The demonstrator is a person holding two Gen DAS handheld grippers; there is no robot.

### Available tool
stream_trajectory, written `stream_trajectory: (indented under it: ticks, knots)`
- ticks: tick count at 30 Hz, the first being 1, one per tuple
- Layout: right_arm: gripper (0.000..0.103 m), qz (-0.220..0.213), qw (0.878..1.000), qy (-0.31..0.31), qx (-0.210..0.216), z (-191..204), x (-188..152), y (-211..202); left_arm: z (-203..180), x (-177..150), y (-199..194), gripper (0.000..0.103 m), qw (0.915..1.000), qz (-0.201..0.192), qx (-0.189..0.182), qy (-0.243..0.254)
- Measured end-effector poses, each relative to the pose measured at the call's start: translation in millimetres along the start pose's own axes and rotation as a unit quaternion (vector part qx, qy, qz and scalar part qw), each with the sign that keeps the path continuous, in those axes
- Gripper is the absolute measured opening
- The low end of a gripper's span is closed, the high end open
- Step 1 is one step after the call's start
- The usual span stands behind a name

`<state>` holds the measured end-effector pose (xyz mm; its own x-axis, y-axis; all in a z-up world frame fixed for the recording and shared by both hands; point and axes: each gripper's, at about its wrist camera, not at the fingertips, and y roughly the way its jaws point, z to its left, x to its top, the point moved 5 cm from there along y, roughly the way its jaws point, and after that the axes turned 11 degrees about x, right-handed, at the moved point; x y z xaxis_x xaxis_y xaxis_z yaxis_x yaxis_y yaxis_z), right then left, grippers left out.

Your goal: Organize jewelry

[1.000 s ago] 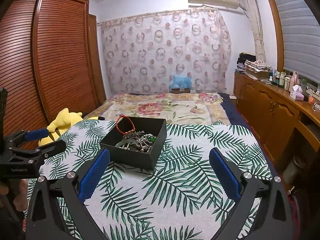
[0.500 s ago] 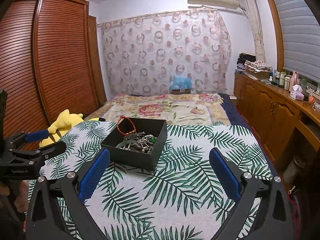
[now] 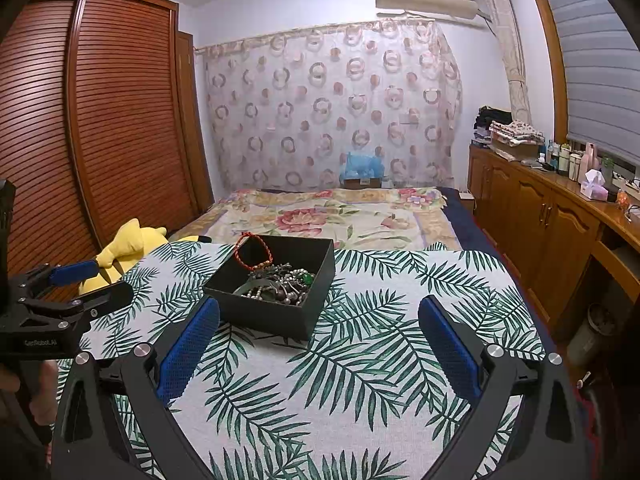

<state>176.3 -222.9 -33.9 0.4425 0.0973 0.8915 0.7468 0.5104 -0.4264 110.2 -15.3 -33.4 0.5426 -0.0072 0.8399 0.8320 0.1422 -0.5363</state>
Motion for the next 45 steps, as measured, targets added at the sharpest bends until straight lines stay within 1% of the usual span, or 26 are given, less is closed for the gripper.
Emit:
stream_trajectory:
  ticks: [45]
  knots:
    - [0.100,-0.001,1.000,0.000,0.000,0.2,-0.5,-0.8,-0.2,-0.6,-2.6,0.095,1.0000,-0.001,-0.001,-0.001]
